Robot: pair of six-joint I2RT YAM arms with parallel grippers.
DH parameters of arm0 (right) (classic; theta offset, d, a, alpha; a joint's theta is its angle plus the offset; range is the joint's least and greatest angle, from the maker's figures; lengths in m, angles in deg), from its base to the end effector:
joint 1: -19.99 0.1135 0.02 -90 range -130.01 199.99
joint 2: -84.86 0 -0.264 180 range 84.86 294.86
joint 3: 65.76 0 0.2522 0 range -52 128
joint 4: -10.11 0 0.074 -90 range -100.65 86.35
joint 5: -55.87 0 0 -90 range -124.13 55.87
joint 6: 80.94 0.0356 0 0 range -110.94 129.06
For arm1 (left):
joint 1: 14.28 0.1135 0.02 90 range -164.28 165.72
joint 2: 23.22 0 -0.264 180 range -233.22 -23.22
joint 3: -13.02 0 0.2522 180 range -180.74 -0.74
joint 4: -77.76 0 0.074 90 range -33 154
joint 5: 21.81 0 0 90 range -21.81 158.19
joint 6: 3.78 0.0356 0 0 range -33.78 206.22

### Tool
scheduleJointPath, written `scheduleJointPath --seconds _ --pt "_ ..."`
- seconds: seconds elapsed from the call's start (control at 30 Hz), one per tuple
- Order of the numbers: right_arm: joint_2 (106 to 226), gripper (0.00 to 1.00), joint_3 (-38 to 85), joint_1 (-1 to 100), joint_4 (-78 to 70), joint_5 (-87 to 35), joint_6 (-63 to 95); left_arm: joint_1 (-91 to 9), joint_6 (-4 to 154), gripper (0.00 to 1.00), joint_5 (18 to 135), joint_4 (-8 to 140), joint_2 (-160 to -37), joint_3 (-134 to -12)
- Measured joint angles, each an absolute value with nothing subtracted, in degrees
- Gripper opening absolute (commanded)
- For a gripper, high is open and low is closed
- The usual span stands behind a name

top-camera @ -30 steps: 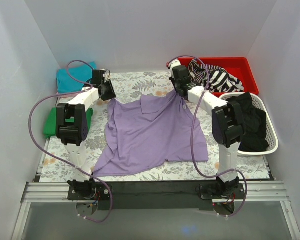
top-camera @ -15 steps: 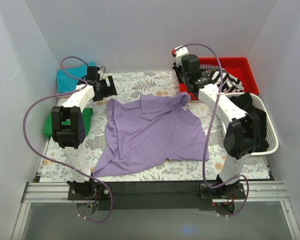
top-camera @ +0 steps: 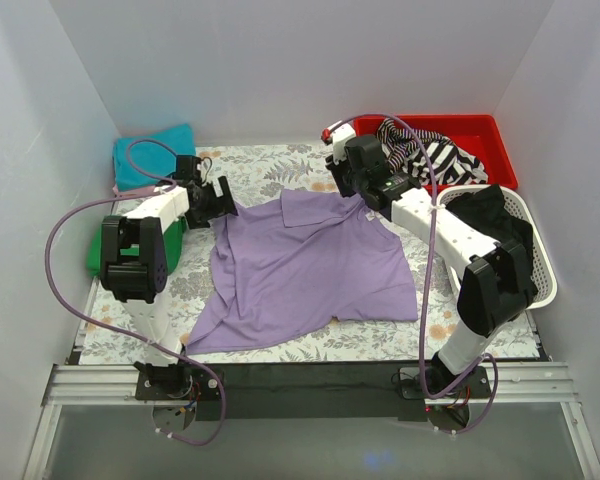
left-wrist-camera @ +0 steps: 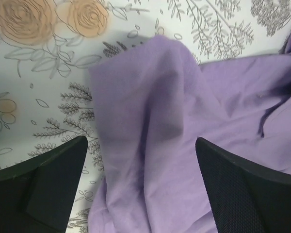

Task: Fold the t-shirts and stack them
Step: Flatten the tshirt out

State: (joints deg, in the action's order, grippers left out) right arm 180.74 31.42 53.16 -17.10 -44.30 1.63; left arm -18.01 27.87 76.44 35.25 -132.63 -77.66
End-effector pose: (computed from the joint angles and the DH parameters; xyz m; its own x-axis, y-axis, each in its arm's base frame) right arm 0.3360 0.2121 0.3342 -0.3102 -0.3548 -0.8820 -0.4495 0.8722 -0.1928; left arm 0.3980 -0.0311 0.1858 -0.5725 -0.8069 -0.1454 -0.6747 0.5644 -0.4756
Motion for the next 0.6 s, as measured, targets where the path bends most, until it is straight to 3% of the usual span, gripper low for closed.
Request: scheduleJointPath --seconds 0.33,0.6 --pt "181.0 0.29 28.5 53.7 -17.7 -44.0 2.8 -7.9 26.1 0.85 80.8 38.7 -132.6 -77.4" --pt "181.0 0.28 27.7 53.9 -17.7 -44.2 2.9 -8.8 25.6 0.78 86.9 39.6 -134.1 -77.2"
